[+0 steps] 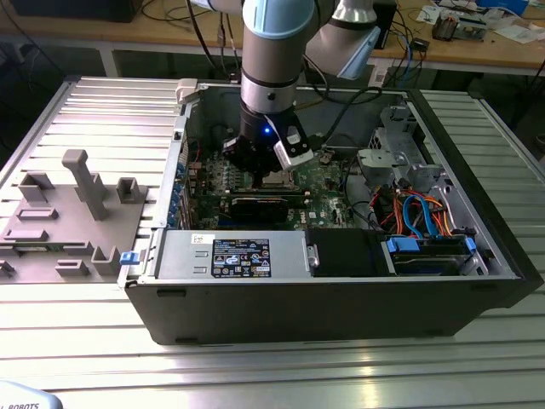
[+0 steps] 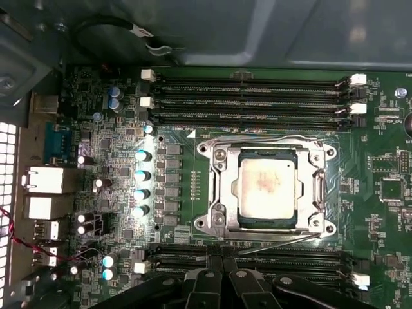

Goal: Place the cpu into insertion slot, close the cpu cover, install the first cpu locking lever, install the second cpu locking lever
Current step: 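Install the second cpu locking lever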

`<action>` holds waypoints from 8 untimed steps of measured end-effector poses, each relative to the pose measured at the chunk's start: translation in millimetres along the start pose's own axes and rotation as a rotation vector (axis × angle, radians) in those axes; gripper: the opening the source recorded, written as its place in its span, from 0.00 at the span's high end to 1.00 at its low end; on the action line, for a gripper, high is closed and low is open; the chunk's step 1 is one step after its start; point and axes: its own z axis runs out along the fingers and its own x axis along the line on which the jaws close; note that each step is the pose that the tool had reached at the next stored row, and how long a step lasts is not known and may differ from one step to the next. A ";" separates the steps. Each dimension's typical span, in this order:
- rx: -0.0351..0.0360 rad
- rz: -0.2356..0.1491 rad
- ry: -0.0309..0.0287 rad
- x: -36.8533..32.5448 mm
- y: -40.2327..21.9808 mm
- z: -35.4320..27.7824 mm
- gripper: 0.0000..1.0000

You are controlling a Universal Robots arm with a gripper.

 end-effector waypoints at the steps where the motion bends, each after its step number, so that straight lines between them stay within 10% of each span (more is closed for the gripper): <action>1: 0.0000 -0.001 0.0001 0.2 0.0 0.9 0.89; 8: -0.0006 -0.001 0.0000 2.3 0.1 4.2 0.89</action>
